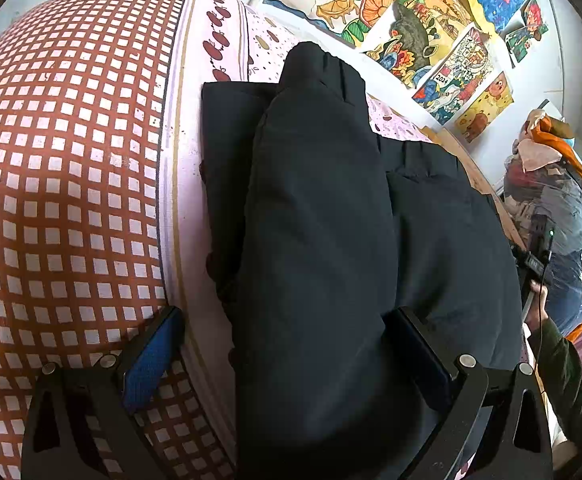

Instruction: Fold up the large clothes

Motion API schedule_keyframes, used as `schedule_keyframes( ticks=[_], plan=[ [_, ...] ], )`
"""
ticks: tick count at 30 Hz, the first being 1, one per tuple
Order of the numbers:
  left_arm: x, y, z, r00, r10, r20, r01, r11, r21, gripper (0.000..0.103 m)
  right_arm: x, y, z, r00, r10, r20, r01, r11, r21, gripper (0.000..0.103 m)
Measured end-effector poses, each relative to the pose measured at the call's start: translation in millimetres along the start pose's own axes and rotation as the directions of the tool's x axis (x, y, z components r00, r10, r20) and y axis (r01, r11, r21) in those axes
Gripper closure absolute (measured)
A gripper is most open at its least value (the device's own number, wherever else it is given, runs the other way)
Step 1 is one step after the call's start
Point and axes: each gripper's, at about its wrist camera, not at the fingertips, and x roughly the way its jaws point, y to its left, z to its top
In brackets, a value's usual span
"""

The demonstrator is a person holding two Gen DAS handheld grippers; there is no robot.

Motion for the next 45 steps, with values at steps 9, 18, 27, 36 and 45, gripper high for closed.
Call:
schedule_keyframes(
  ticks=[9,18,27,36,45],
  plan=[
    [1,-1,0,1.0,0.001,0.001,-0.001,1.0,0.002,0.0,-13,26,-10,0.994,0.1,0.049,-0.094,0.99,-0.109,0.001],
    [4,-1,2,0.996,-0.063,-0.063,0.062,0.998,-0.016,0.0,-3,-1,-14,0.992,0.112,-0.065,-0.108,0.993,0.052,0.001],
    [14,-9,4,0.989,-0.117,-0.087,0.108,0.989,-0.103,0.017,-4,-4,-28,0.965,0.252,-0.077,-0.238,0.959,0.155,0.001],
    [5,-27,1,0.999,-0.023,-0.032,0.019,0.993,-0.115,0.046,-14,30,-36,0.976,0.183,-0.115,-0.173,0.981,0.09,0.013],
    [-14,-56,-5,0.997,0.069,0.042,-0.064,0.993,-0.103,0.067,-45,46,-39,0.992,0.006,-0.126,0.003,0.997,0.071,0.081]
  ],
)
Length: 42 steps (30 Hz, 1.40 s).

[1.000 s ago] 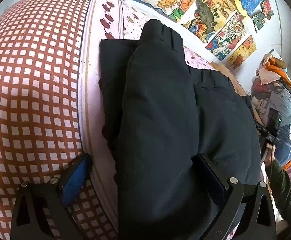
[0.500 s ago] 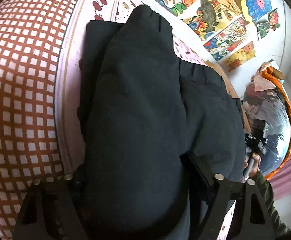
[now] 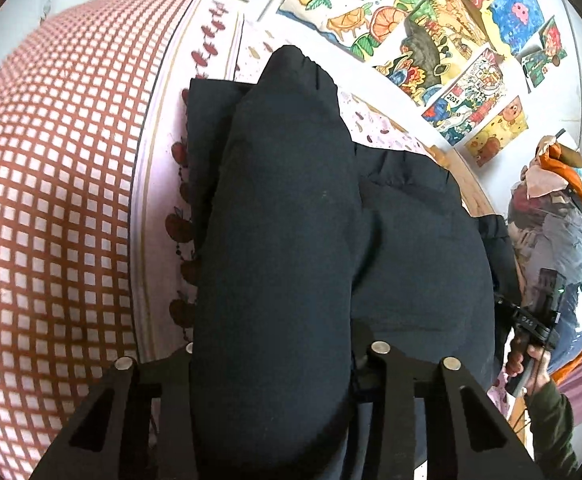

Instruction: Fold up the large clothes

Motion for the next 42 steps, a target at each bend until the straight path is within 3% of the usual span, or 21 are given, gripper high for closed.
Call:
schedule_keyframes(
  ticks=[7,19,25,31,42],
  plan=[
    [-26,-16,-3,0.998,0.014,0.054,-0.015,1.0,0.011,0.073,-32,24,3,0.997,-0.041,0.06,0.045,0.996,-0.071,0.088],
    [-102,-39,-8,0.985,-0.02,0.172,0.009,0.998,0.062,0.076,-80,50,14,0.988,0.026,0.153,-0.013,0.996,-0.085,0.09],
    [-134,-29,-12,0.977,-0.01,0.215,0.004,1.0,0.028,0.076,-93,70,15,0.981,0.075,0.179,-0.054,0.992,-0.117,0.091],
    [-141,-15,-22,0.979,0.019,0.204,-0.016,1.0,-0.013,0.076,-91,85,18,0.977,0.121,0.177,-0.096,0.985,-0.145,0.091],
    [-107,20,-33,0.987,0.065,0.146,-0.058,0.997,-0.049,0.076,-55,96,12,0.983,0.142,0.117,-0.115,0.97,-0.213,0.091]
  ],
)
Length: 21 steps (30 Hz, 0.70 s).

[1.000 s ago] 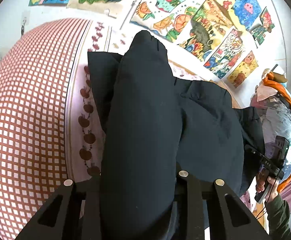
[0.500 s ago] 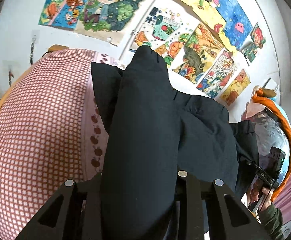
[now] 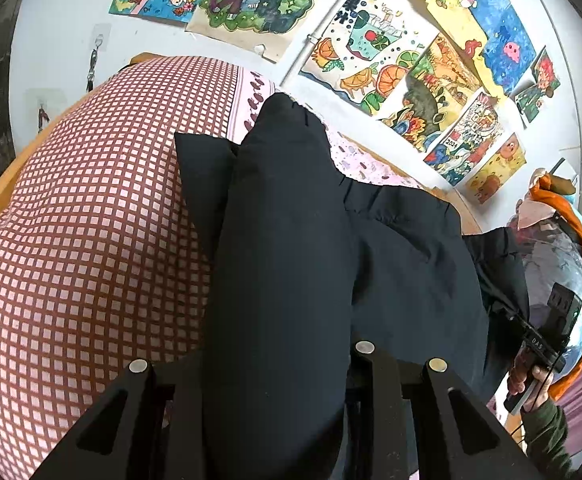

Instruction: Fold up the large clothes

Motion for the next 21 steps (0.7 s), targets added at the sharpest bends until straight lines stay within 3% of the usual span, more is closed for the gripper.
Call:
schedule_keyframes(
  ticks=[8,14,16,19,21],
  plan=[
    [13,17,-11,1.0,0.029,0.007,-0.029,1.0,-0.009,0.072,12,-6,-7,0.999,-0.041,-0.009,0.041,0.999,-0.025,0.09],
    [21,22,-13,0.996,0.087,0.007,-0.087,0.996,-0.007,0.053,18,-8,-11,0.996,-0.092,-0.013,0.092,0.996,0.016,0.087],
    [21,23,-14,0.993,0.119,0.016,-0.119,0.993,-0.02,0.041,18,-6,-15,0.991,-0.134,-0.01,0.134,0.991,0.02,0.083],
    [22,22,-16,0.989,0.145,0.016,-0.144,0.989,-0.037,0.033,19,-3,-21,0.982,-0.187,-0.025,0.187,0.982,0.023,0.074],
    [23,22,-16,0.989,0.15,0.015,-0.149,0.988,-0.046,0.029,19,2,-23,0.978,-0.206,-0.028,0.207,0.978,0.021,0.058]
  ],
)
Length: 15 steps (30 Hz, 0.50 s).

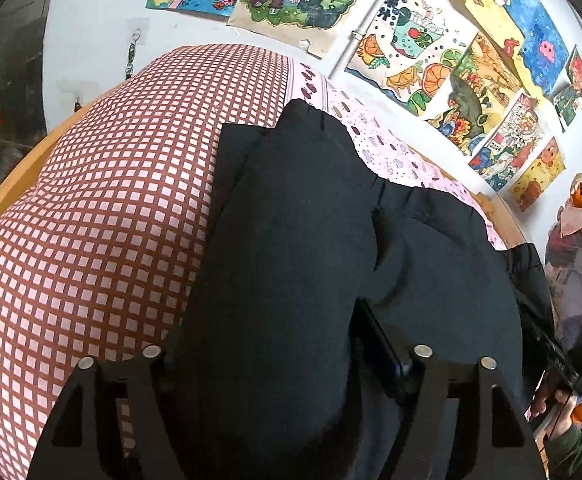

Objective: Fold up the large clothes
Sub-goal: 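Open both tools and lift them up off the folded jacket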

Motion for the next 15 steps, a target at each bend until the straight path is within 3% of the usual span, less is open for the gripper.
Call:
schedule_keyframes(
  ticks=[3,10,15],
  plan=[
    [-5,-2,0,1.0,0.026,0.006,-0.026,0.999,-0.027,0.018,-3,7,0,1.0,-0.02,-0.003,0.02,1.0,-0.001,0.041],
    [-27,-14,-6,0.997,0.073,0.019,-0.072,0.997,-0.027,0.007,-23,17,-1,0.997,-0.074,0.015,0.073,0.996,0.047,0.03],
    [-49,-26,-14,0.995,0.085,0.058,-0.084,0.996,-0.012,0.001,-47,24,-4,0.993,-0.107,0.057,0.103,0.993,0.062,0.016]
  ],
)
